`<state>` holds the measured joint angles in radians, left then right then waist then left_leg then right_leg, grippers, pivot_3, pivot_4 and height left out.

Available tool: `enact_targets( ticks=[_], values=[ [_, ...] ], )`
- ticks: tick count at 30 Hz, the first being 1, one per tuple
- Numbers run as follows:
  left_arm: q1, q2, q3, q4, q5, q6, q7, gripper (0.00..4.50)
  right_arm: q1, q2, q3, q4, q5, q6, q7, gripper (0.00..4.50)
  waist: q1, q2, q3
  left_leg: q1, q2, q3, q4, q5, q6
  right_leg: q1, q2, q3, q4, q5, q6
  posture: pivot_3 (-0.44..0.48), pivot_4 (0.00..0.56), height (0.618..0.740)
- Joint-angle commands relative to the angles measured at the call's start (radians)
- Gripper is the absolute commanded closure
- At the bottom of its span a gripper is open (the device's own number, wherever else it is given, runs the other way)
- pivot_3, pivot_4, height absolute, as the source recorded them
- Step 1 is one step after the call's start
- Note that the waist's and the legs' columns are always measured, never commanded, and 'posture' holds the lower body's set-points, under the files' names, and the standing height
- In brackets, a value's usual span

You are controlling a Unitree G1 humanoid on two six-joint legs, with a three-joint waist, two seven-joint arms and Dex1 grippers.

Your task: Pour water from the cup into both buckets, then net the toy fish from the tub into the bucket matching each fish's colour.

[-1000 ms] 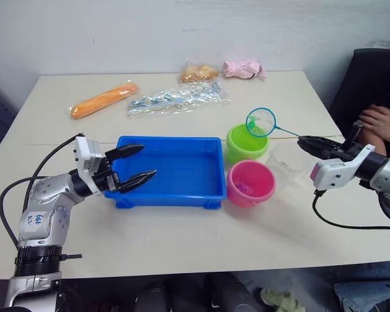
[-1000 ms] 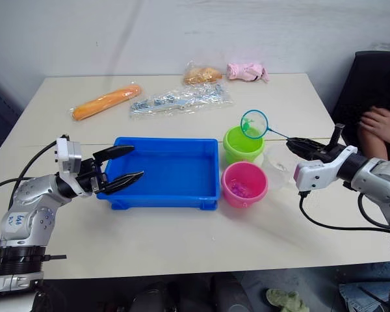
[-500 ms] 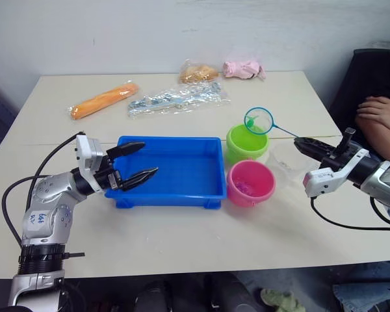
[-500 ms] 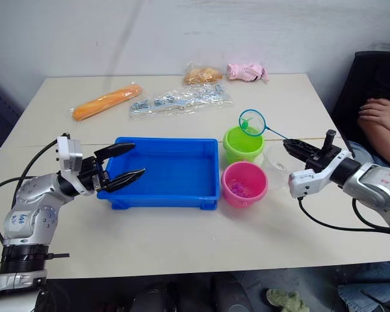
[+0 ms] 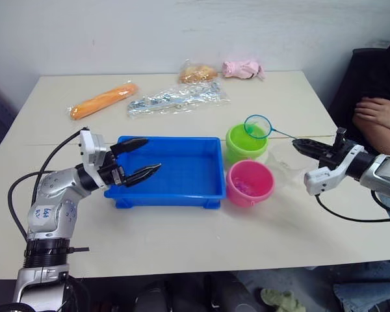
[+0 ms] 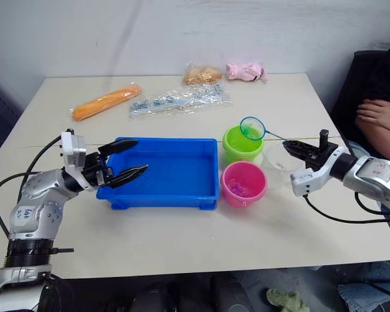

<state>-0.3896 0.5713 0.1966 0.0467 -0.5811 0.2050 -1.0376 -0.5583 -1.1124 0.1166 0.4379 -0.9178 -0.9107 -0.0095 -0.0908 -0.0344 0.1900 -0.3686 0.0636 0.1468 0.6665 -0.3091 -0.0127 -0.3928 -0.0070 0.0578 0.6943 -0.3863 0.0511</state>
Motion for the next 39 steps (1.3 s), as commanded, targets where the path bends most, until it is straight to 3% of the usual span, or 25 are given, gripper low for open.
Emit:
enact_targets(
  ticks=[1,21,27,30,34,37,39],
  values=[
    [-0.017,0.001,0.004,-0.024,0.003,-0.008,0.007,0.06,0.003,-0.022,-0.016,-0.031,0.029,0.001,-0.038,4.5,-0.001,0.0,0.0,0.0,0.0,0.0,0.0,0.0,0.0,0.0,0.0,0.0,0.0,0.0,0.0,0.0,0.15,0.74],
    [-0.027,-0.01,-0.012,-0.046,-0.002,0.007,0.038,0.06,0.049,-0.012,-0.003,-0.111,0.109,0.029,0.017,4.5,0.001,0.0,0.0,0.0,0.0,0.0,0.001,0.0,0.0,0.0,0.0,0.0,0.001,0.0,0.0,0.0,0.15,0.74],
    [-0.022,-0.015,-0.014,-0.057,-0.004,0.008,0.048,0.06,0.017,-0.01,-0.027,-0.055,0.127,0.069,0.01,4.5,0.002,0.0,0.0,0.0,0.0,0.0,0.001,0.0,0.0,0.0,0.0,0.0,0.001,0.0,0.0,0.0,0.15,0.74],
    [-0.012,-0.008,-0.006,-0.064,-0.007,0.01,0.047,0.06,0.017,0.013,-0.052,-0.052,0.255,0.085,0.062,4.5,0.002,0.0,0.0,0.0,0.0,0.0,0.001,0.0,0.0,0.0,0.0,0.0,0.001,0.0,0.0,0.0,0.15,0.74],
    [0.025,0.032,0.042,-0.083,-0.033,0.017,0.019,0.06,0.025,0.081,-0.054,-0.08,0.764,0.15,0.36,4.5,-0.004,0.0,0.0,0.0,0.0,0.0,0.001,0.0,0.0,0.001,0.0,0.0,0.001,0.0,0.0,0.0,0.15,0.74],
    [0.055,0.071,0.117,-0.115,-0.114,0.069,0.007,0.06,0.058,0.156,-0.08,-0.215,1.221,0.354,0.629,4.5,-0.006,0.0,0.0,0.0,0.001,-0.001,0.001,0.0,0.0,0.001,0.001,0.0,0.001,0.0,0.0,0.0,0.15,0.74],
    [0.08,0.103,0.162,-0.137,-0.164,0.113,-0.006,0.06,0.064,0.186,-0.11,-0.296,1.388,0.506,0.723,4.5,-0.005,0.0,0.0,0.0,0.001,-0.002,0.001,0.0,0.0,0.001,0.001,-0.001,0.001,0.0,0.0,0.0,0.15,0.74]
  ],
)
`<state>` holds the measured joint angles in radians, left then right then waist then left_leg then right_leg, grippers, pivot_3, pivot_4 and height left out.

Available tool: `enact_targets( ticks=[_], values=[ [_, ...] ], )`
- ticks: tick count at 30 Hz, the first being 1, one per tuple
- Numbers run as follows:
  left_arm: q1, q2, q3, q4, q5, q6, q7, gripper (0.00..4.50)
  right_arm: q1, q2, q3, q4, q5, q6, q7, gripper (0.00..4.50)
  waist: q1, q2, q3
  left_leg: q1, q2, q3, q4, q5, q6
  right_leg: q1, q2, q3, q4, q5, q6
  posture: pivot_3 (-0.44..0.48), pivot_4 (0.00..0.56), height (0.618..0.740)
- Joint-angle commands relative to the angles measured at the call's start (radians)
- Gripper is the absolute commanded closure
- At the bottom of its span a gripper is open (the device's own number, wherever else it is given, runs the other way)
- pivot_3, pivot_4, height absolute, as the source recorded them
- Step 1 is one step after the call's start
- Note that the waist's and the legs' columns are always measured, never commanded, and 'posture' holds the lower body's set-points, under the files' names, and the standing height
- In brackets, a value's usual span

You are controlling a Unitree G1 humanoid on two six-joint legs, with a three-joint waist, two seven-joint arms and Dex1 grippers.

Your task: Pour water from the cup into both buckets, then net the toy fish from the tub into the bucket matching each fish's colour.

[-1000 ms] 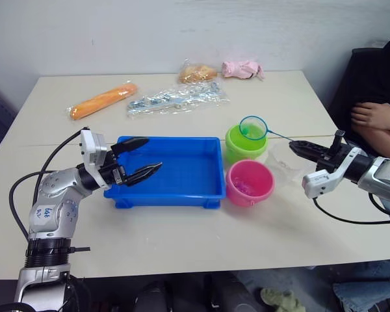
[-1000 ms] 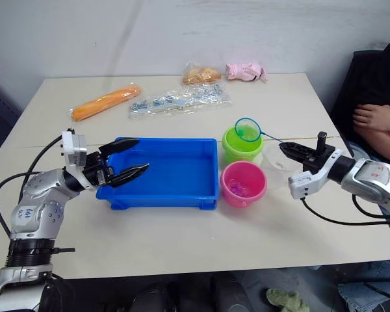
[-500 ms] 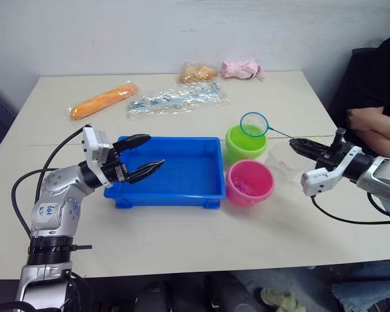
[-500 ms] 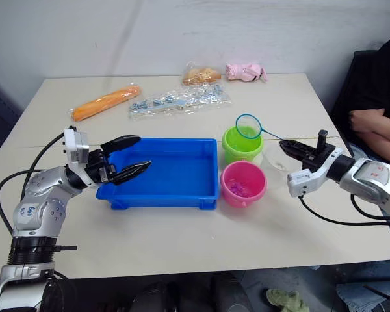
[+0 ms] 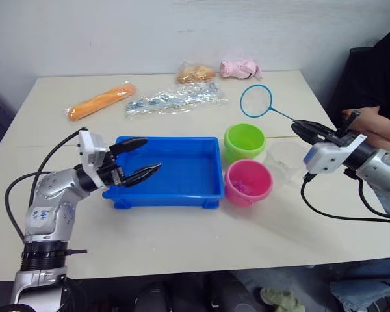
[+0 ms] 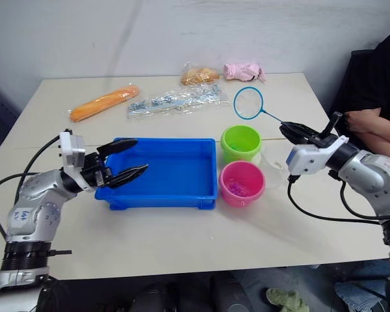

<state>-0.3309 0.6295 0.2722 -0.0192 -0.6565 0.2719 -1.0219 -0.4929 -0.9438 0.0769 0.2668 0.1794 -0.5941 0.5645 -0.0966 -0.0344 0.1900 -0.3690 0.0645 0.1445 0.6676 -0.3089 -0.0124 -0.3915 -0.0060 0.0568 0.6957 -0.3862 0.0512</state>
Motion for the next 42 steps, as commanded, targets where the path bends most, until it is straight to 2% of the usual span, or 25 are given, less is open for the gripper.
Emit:
enact_targets(
  ticks=[1,5,7,10,13,16,19,25,28,33,42],
  values=[
    [0.04,0.07,0.125,-0.092,-0.133,0.081,-0.03,0.06,0.009,0.021,-0.064,-0.197,0.376,0.279,0.214,4.5,0.003,0.0,0.0,0.0,0.0,0.0,0.0,0.0,0.0,0.0,0.0,0.0,0.0,0.0,0.0,0.0,0.15,0.74],
    [0.096,0.16,0.206,-0.161,-0.19,0.132,-0.08,0.06,0.044,0.026,-0.035,-0.398,0.544,0.525,0.363,4.5,0.013,0.0,0.0,0.0,0.0,-0.003,-0.001,0.0,0.0,0.0,-0.001,-0.002,-0.001,0.0,0.0,0.0,0.15,0.74],
    [0.144,0.224,0.237,-0.211,-0.203,0.155,-0.137,0.06,0.059,0.037,-0.014,-0.474,0.572,0.598,0.412,4.5,0.014,0.0,0.0,-0.001,0.0,-0.003,-0.001,0.0,0.0,0.001,-0.002,-0.003,-0.003,0.0,0.0,0.0,0.15,0.74],
    [0.248,0.271,0.263,-0.292,-0.214,0.167,-0.207,0.06,0.08,0.067,-0.002,-0.535,0.576,0.652,0.477,4.5,0.016,0.0,0.0,-0.001,-0.001,-0.004,-0.001,-0.001,0.001,0.002,-0.002,-0.003,-0.004,0.0,0.0,0.0,0.15,0.74],
    [0.388,0.269,0.281,-0.377,-0.182,0.134,-0.271,0.06,0.118,0.109,0.021,-0.582,0.561,0.68,0.523,4.5,0.014,-0.001,0.0,-0.001,-0.001,-0.004,-0.002,-0.001,0.002,0.002,-0.003,-0.003,-0.006,0.0,0.0,0.0,0.15,0.74],
    [0.512,0.256,0.271,-0.421,-0.131,0.076,-0.328,0.06,0.175,0.158,0.083,-0.605,0.463,0.645,0.556,4.5,0.012,-0.001,-0.001,-0.001,-0.001,-0.004,-0.002,-0.001,0.002,0.002,-0.003,-0.003,-0.007,0.0,0.0,0.0,0.15,0.74],
    [0.565,0.239,0.268,-0.43,-0.102,0.033,-0.337,0.06,0.223,0.227,0.136,-0.611,0.361,0.61,0.531,4.5,0.012,-0.001,-0.001,-0.001,-0.001,-0.004,-0.002,-0.001,0.002,0.002,-0.002,-0.003,-0.006,0.0,0.0,0.0,0.15,0.74],
    [0.641,0.22,0.296,-0.406,-0.076,-0.003,-0.333,0.06,0.28,0.302,0.256,-0.537,0.209,0.526,0.594,4.5,0.012,-0.003,-0.001,-0.001,-0.001,-0.004,-0.003,-0.001,0.002,0.002,-0.002,-0.003,-0.007,0.0,0.0,0.0,0.15,0.74],
    [0.664,0.211,0.303,-0.399,-0.073,-0.008,-0.319,0.06,0.278,0.371,0.298,-0.452,0.121,0.468,0.57,4.5,0.01,-0.003,-0.002,0.0,-0.001,-0.004,-0.003,-0.002,0.002,0.003,-0.002,-0.003,-0.007,0.0,0.0,0.0,0.15,0.74],
    [0.69,0.204,0.307,-0.418,-0.084,0.011,-0.297,0.06,0.282,0.477,0.348,-0.337,0.036,0.397,0.539,4.5,0.011,-0.003,-0.002,0.0,-0.001,-0.004,-0.003,-0.001,0.002,0.003,-0.002,-0.003,-0.006,0.0,0.0,0.0,0.15,0.74],
    [0.698,0.226,0.343,-0.424,-0.099,0.036,-0.287,0.06,0.258,0.577,0.39,-0.138,-0.07,0.239,0.52,4.5,0.011,-0.003,-0.002,0.0,-0.001,-0.004,-0.003,-0.002,0.002,0.003,-0.002,-0.003,-0.006,0.0,0.0,0.0,0.15,0.74]
  ],
)
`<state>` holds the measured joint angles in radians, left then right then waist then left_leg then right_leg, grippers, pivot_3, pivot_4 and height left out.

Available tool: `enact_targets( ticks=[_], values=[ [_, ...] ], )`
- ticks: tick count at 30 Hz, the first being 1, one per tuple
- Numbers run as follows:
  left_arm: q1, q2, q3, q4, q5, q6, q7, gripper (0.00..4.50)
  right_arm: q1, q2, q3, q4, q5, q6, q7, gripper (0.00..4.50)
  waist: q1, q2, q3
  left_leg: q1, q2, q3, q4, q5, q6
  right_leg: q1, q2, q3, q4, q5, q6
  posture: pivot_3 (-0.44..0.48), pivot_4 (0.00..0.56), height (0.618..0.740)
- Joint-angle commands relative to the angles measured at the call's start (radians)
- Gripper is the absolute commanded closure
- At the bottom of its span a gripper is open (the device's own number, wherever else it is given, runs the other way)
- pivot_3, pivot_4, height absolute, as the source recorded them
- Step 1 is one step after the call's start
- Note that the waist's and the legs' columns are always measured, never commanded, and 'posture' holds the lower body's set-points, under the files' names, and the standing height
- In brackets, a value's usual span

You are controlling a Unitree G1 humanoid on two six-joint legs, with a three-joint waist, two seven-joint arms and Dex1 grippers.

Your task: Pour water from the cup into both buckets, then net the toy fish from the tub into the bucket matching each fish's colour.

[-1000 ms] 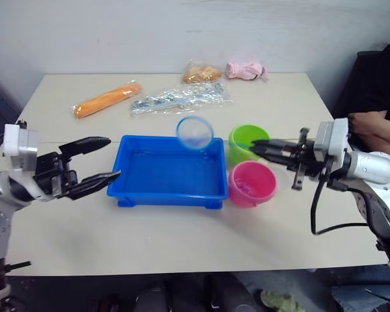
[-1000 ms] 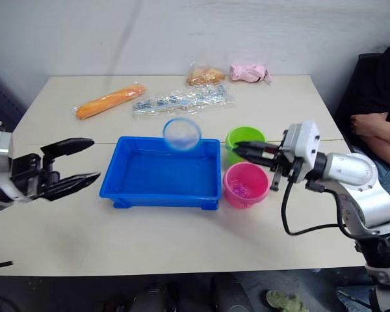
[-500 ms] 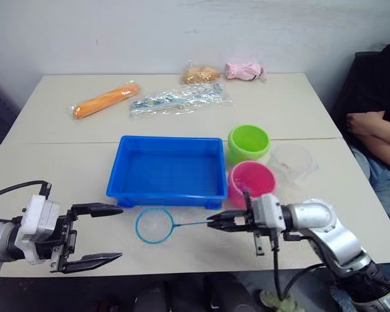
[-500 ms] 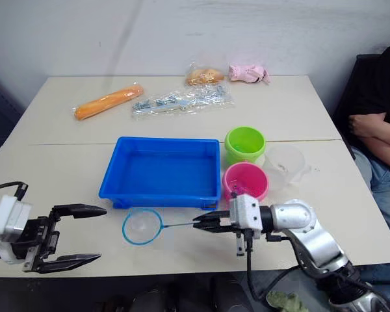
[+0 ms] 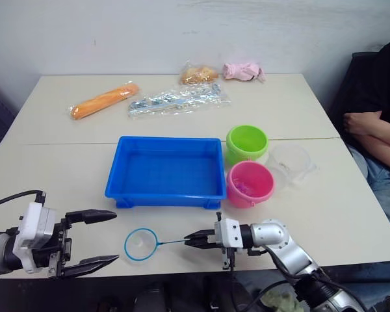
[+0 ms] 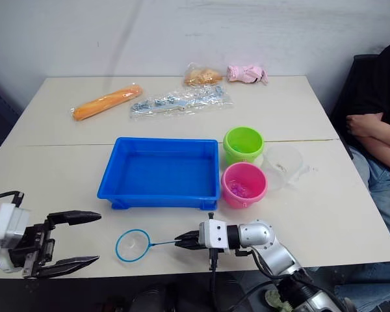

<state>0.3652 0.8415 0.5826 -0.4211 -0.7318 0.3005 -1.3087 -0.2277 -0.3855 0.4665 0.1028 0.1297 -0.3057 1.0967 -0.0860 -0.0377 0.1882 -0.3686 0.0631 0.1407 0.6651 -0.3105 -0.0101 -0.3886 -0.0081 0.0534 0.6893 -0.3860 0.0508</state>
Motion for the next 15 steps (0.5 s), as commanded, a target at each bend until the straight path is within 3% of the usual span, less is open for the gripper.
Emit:
enact_targets(
  ticks=[1,6,9,12,15],
  values=[
    [-0.001,0.017,0.036,-0.02,-0.024,0.009,-0.002,0.06,-0.011,0.028,-0.003,0.049,-0.033,-0.057,-0.029,4.5,0.0,0.0,0.0,0.0,0.0,0.0,0.0,0.0,0.0,0.0,0.0,0.0,0.0,0.0,0.0,0.0,0.15,0.74],
    [-0.012,0.024,0.035,-0.017,-0.026,0.018,0.001,0.06,-0.028,0.063,-0.016,0.134,-0.035,-0.072,-0.037,4.5,-0.001,0.0,0.0,0.0,0.0,0.0,0.0,0.0,0.0,0.0,0.0,0.0,0.0,0.0,0.0,0.0,0.15,0.74],
    [-0.019,0.026,0.034,-0.015,-0.024,0.019,0.003,0.0,-0.023,0.062,-0.028,0.116,0.017,-0.015,0.0,3.4,0.0,0.0,0.0,0.0,0.0,0.0,0.0,0.0,0.0,0.0,0.0,0.0,0.0,0.0,0.0,0.0,0.15,0.74],
    [-0.023,0.027,0.035,-0.008,-0.02,0.015,0.001,0.0,-0.02,0.039,-0.041,0.09,0.031,-0.03,0.018,1.74,0.0,0.0,0.0,0.0,0.0,0.0,0.0,0.0,0.0,0.0,0.0,0.0,0.0,0.0,0.0,0.0,0.15,0.74],
    [-0.017,0.026,0.049,0.006,-0.012,0.011,-0.003,0.0,-0.004,-0.021,-0.086,0.004,0.097,0.019,0.055,0.36,0.001,0.0,0.0,0.0,0.0,0.0,0.0,0.0,0.0,0.0,0.0,0.0,0.0,0.0,0.0,0.0,0.15,0.74]
  ],
)
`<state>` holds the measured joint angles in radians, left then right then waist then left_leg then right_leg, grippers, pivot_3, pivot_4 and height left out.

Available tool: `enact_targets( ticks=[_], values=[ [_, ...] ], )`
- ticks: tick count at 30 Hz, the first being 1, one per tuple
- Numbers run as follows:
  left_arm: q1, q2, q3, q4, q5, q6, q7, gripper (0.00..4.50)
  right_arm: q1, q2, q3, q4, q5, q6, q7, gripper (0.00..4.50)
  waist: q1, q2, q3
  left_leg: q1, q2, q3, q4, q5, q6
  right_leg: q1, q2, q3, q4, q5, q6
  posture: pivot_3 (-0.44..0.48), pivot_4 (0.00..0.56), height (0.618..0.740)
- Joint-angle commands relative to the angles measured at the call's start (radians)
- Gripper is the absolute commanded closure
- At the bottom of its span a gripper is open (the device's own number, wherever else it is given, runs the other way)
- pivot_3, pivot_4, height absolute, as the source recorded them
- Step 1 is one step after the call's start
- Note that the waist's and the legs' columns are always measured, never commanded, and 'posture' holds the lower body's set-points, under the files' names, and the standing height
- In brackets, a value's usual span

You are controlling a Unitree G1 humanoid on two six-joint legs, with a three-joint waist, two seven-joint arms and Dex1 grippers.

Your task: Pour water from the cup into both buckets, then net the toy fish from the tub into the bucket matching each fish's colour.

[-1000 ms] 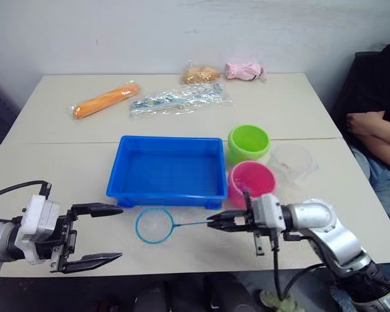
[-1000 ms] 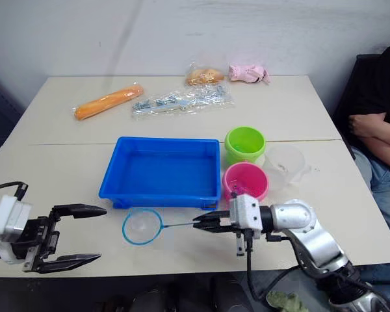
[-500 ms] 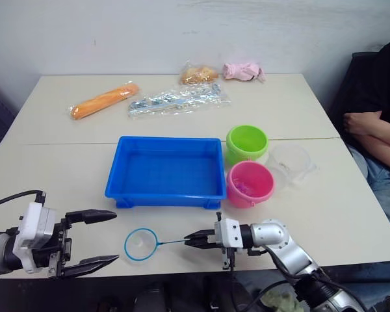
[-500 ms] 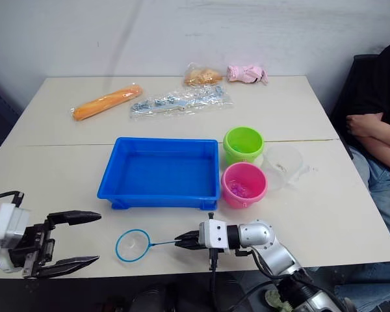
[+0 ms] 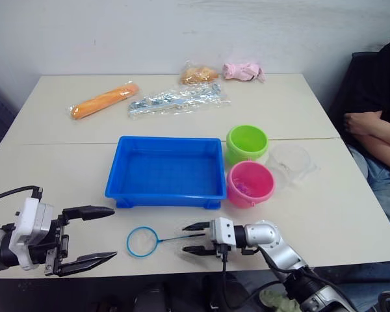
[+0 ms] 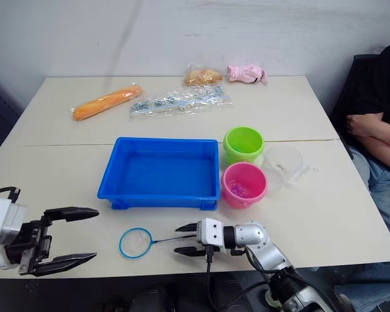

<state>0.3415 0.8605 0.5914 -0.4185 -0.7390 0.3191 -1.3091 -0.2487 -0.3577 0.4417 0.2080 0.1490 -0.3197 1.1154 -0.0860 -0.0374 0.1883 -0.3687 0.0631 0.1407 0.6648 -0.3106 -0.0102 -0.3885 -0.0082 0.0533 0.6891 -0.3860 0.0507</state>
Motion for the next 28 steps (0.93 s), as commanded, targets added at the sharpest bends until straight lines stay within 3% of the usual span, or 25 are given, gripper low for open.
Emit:
enact_targets(
  ticks=[1,6,9,13,20,28],
  values=[
    [0.011,0.005,0.046,0.01,-0.003,-0.009,-0.004,0.0,0.025,-0.073,-0.082,-0.134,0.106,0.049,0.049,0.04,0.001,0.0,0.0,0.0,0.0,0.0,0.0,0.0,0.0,0.0,0.0,0.0,0.0,0.0,0.0,0.0,0.15,0.74],
    [0.036,-0.016,0.062,0.043,0.019,-0.034,-0.002,0.0,0.091,-0.229,-0.189,-0.334,0.297,0.2,0.147,0.04,0.002,0.0,0.0,0.0,0.0,0.0,0.0,-0.001,0.001,0.001,0.0,0.0,-0.001,0.0,0.0,0.0,0.15,0.74],
    [0.043,-0.033,0.068,0.107,0.092,-0.07,0.051,0.0,0.152,-0.372,-0.359,-0.454,0.393,0.278,0.145,0.04,0.004,0.002,0.001,0.0,0.0,-0.001,-0.001,-0.001,0.001,0.001,0.0,0.0,-0.001,0.0,0.0,0.0,0.15,0.74],
    [0.027,-0.046,0.069,0.218,0.21,-0.186,0.107,0.0,0.254,-0.462,-0.571,-0.484,0.429,0.282,0.117,0.04,0.003,-0.001,0.0,0.001,0.0,-0.002,-0.001,-0.003,0.003,0.004,0.0,-0.001,-0.003,0.0,0.0,0.0,0.15,0.74],
    [-0.018,-0.055,0.026,0.444,0.342,-0.39,0.142,0.0,0.449,-0.509,-0.893,-0.374,0.415,0.124,0.214,0.04,0.009,0.0,0.0,0.003,0.0,-0.008,-0.002,-0.005,0.004,0.013,-0.001,-0.008,-0.016,0.0,0.0,0.0,0.15,0.74],
    [-0.086,-0.053,-0.019,0.529,0.361,-0.469,0.173,0.0,0.485,-0.486,-0.963,-0.317,0.378,0.075,0.173,0.04,0.005,0.0,0.0,0.003,0.0,-0.01,-0.002,-0.007,0.007,0.014,-0.001,-0.01,-0.015,0.001,0.001,0.0,0.15,0.74]
  ],
)
